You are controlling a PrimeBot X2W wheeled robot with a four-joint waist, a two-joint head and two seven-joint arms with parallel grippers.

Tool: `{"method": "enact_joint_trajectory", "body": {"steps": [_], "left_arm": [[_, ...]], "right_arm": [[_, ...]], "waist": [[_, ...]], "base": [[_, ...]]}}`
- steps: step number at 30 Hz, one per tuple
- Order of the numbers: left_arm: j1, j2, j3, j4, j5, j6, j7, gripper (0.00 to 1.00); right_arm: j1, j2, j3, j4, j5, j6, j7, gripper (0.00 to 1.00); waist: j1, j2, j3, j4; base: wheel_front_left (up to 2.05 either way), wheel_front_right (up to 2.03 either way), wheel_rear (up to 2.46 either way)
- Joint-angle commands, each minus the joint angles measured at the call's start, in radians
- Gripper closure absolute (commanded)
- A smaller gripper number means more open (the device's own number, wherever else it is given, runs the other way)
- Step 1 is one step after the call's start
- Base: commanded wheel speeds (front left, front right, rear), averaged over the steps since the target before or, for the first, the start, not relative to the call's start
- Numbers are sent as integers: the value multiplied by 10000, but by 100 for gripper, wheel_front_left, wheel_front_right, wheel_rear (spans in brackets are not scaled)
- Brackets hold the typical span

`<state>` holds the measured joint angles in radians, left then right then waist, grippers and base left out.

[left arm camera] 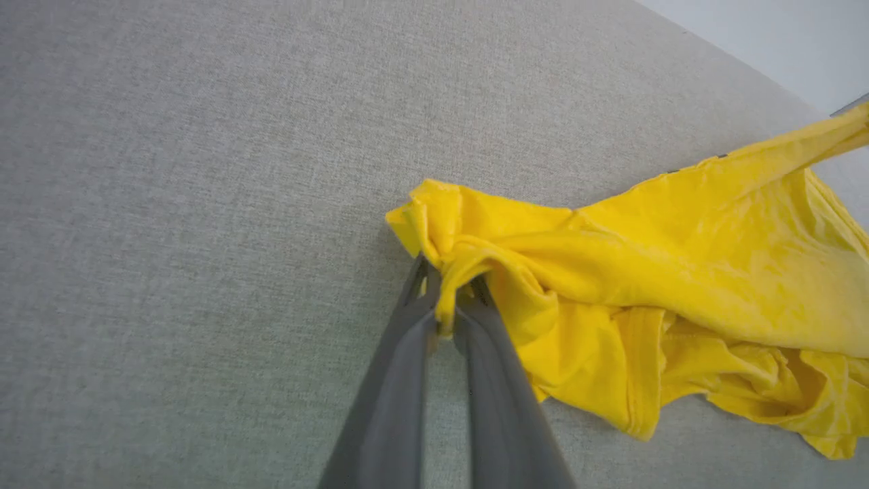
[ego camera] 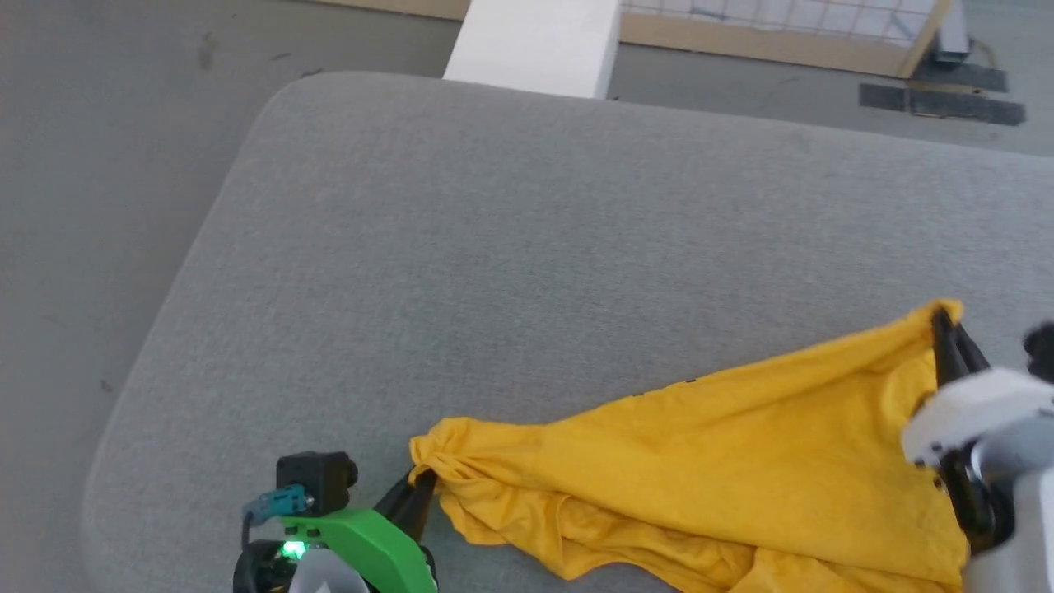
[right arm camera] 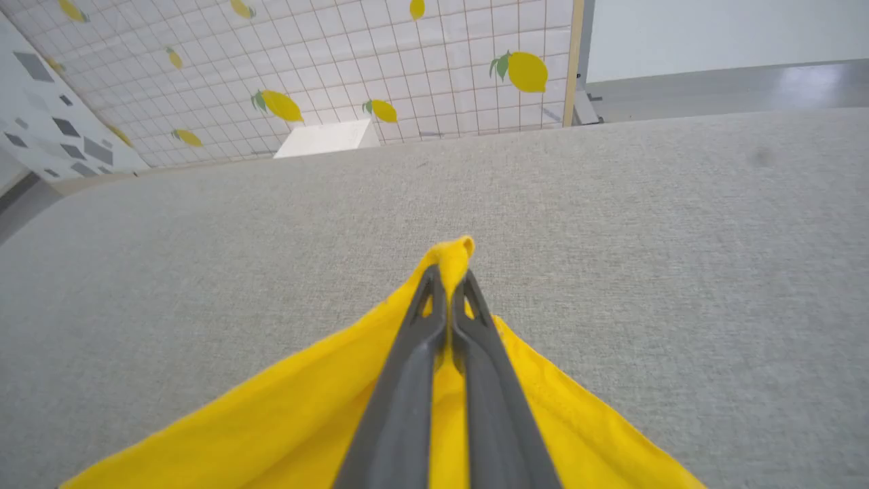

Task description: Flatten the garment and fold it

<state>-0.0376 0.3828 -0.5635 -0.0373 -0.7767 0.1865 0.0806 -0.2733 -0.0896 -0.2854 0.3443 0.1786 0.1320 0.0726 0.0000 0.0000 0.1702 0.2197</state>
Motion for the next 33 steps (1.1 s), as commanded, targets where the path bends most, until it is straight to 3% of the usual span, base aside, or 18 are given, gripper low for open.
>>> {"method": "enact_joint_trajectory", "body": {"steps": [1,6,12,19,27,33], "left_arm": [[46,83,128,-106,31,64,-181,100],[-119,437,527,-441,216,-20,-693,100],[-1160,1075,804,-954,350,-587,-509,100],[-3782,1749,1137,-1368,152,-1682,553,100],[-7558,1932,1297,-648,377,-2540,1632,100],[-10320,2035,1375,633,926,-2790,2070,100]], "right_arm": [[441,80,-107,-369,127,-13,-88,100],[1831,322,-519,-2186,464,-13,133,100],[2227,365,-562,-4359,360,-13,1268,100],[535,-956,185,-5976,54,-13,3257,100],[-2927,-2426,1258,-5527,168,-13,4713,100],[-5802,-2766,2175,-4093,-115,-13,4854,100]], "waist": [[0,0,-436,-553],[0,0,-779,-1201],[0,0,-967,-1875],[0,0,-596,-2513],[0,0,904,-2885],[0,0,2209,-3167]], "base": [[0,0,0],[0,0,0],[0,0,0],[0,0,0],[0,0,0],[0,0,0]]}}
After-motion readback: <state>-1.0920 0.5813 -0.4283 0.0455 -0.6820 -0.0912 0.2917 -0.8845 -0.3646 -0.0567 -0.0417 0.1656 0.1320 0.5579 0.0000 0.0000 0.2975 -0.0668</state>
